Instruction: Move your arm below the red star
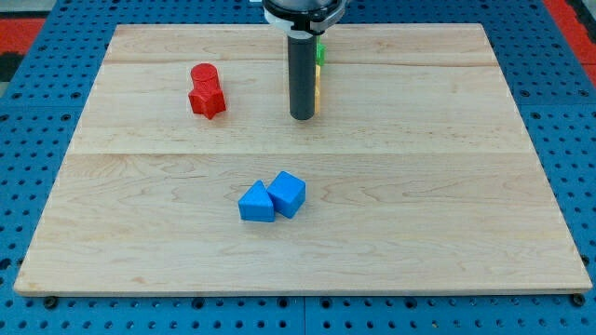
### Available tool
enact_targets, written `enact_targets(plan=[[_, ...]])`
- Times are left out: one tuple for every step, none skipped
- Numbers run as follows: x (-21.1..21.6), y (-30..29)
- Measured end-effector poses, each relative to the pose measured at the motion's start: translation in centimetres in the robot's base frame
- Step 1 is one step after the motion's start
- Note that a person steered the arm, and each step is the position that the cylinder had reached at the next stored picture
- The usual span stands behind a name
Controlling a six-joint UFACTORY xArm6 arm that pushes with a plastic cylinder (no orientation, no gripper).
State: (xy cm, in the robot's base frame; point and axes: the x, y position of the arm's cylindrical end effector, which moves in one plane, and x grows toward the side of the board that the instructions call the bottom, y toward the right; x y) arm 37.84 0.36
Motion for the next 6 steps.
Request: enact_targets(plan=[[0.7,0.7],[1.7,1.1],[3.7,0.8],[4.0,-4.1],[4.0,-10.8],[3.2,-16.1]])
